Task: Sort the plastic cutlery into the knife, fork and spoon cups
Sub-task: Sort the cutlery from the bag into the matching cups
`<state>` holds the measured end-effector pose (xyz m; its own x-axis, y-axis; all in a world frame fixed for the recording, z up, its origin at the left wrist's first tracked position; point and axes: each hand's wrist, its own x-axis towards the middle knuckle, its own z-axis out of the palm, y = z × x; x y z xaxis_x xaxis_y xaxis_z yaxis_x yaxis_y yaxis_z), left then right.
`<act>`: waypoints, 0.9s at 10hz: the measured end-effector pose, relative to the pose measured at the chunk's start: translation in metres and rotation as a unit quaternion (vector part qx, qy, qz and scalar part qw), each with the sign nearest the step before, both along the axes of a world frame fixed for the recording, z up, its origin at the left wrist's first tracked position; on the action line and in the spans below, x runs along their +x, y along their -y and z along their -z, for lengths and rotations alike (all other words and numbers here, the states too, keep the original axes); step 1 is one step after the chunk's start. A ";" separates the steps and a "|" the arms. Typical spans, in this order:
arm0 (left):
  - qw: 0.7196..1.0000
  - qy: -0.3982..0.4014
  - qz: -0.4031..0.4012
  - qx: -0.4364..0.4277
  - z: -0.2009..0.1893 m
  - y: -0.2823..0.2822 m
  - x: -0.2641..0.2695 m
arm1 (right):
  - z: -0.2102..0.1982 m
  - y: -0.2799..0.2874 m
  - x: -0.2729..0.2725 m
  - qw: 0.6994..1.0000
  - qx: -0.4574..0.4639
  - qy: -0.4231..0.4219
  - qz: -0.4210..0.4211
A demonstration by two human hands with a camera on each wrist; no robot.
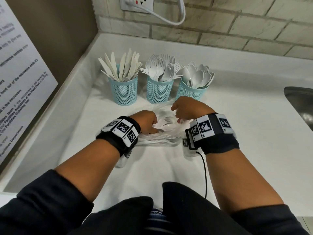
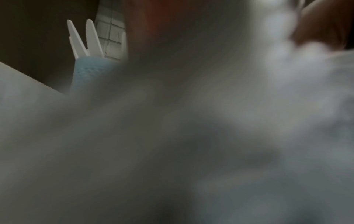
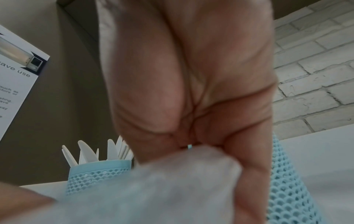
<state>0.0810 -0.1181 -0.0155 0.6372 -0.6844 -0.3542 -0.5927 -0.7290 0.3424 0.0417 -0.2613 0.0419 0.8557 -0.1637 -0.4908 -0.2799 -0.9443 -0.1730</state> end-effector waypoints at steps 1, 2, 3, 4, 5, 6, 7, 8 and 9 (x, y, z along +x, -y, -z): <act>1.000 0.000 -0.004 0.000 -0.002 0.000 0.000 | 0.000 0.001 -0.002 0.999 0.030 0.014 0.020; 1.000 0.003 -0.014 -0.009 -0.004 -0.002 0.001 | -0.005 0.002 -0.007 0.998 0.051 0.022 0.040; 0.998 -0.024 -0.030 -0.040 -0.005 -0.007 0.005 | -0.005 0.005 -0.007 0.998 0.053 0.028 0.036; 0.992 -0.070 -0.057 -0.090 -0.007 -0.012 0.008 | -0.008 0.006 -0.009 0.998 0.054 0.024 0.034; 0.982 -0.110 -0.096 -0.119 -0.009 -0.018 0.013 | -0.010 0.009 -0.009 0.998 0.050 0.018 0.018; 0.972 -0.138 -0.124 -0.146 -0.013 -0.022 0.014 | -0.014 0.008 -0.010 0.999 0.031 0.020 -0.005; 0.966 -0.144 -0.147 -0.158 -0.013 -0.023 0.015 | -0.015 0.010 -0.009 0.999 0.021 0.018 -0.026; 0.960 -0.161 -0.152 -0.171 -0.014 -0.023 0.017 | -0.015 0.011 -0.010 0.999 0.035 0.017 -0.008; 0.954 -0.173 -0.152 -0.192 -0.014 -0.024 0.016 | -0.012 0.014 -0.009 0.999 0.052 0.010 0.011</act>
